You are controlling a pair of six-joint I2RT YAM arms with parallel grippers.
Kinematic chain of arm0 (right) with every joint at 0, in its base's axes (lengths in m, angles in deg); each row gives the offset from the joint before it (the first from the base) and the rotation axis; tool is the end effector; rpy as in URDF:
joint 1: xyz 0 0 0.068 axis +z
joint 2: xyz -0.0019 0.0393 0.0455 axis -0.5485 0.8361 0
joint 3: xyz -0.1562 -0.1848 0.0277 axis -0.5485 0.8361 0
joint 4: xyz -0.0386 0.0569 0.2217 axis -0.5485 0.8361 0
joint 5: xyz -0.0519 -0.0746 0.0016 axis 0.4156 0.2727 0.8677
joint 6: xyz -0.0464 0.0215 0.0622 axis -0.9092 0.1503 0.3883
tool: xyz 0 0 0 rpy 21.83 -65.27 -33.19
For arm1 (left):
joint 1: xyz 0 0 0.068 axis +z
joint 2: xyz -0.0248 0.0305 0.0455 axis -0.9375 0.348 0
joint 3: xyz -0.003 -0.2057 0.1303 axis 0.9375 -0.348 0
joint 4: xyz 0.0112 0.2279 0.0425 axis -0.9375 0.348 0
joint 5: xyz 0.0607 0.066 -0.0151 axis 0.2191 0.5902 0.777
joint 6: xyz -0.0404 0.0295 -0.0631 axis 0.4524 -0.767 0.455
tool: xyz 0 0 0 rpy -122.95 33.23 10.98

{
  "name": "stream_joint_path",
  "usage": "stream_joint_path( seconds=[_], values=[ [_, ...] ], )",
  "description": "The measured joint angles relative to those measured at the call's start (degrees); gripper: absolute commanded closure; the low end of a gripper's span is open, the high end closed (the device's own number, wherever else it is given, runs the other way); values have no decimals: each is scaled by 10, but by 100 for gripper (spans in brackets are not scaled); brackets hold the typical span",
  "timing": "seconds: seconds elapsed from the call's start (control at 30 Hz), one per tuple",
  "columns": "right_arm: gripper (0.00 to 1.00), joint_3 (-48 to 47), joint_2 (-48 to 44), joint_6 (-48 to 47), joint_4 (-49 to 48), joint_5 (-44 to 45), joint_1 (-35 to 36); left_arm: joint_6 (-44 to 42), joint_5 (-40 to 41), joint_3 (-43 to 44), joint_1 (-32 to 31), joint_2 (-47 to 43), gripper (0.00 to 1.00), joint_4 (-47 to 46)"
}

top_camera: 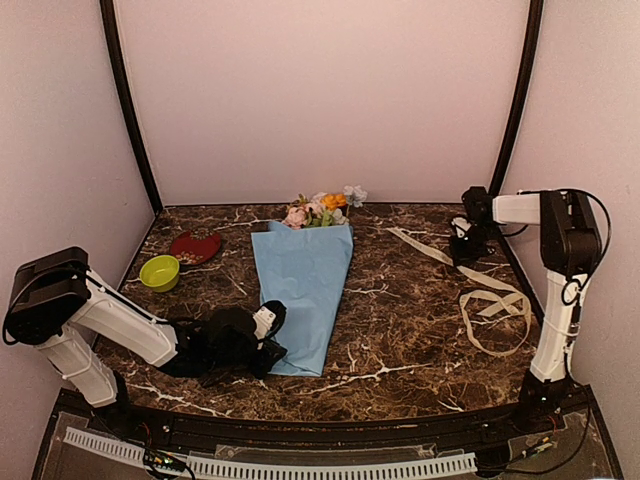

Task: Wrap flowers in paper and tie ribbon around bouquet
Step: Move the ribbon to the center of the board.

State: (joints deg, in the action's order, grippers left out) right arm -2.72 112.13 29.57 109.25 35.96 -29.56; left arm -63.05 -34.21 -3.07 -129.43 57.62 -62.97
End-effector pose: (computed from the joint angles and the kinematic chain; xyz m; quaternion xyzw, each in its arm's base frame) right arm 0.3941 0.0287 0.1118 -0.0347 0.9815 0.0293 0.1858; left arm 0.1529 -0.2397 0.0928 0.2815 0.8460 -0.2236 0.3938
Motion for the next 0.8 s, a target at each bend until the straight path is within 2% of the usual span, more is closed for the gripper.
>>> stream_joint_path(
  seconds=[0.17,0.33,0.5,0.67,0.7,0.77,0.8],
  values=[
    [100,6,-41,-5,53,-54,55,0,0,-1,0,0,80,-1],
    [100,33,-193,-3,50,-155,153,1,0,-7,0,0,80,-7],
    [100,67,-291,-17,26,-233,342,1,1,-9,0,1,80,-17],
    [99,105,-272,-39,56,-282,522,1,5,-10,0,5,80,-26],
    [94,110,-262,-41,62,-288,544,2,5,-10,0,6,80,-28],
    [64,120,-239,-44,71,-297,578,2,5,-10,0,8,80,-31],
    [53,126,-227,-44,75,-299,591,2,6,-10,0,9,80,-31]
  ],
)
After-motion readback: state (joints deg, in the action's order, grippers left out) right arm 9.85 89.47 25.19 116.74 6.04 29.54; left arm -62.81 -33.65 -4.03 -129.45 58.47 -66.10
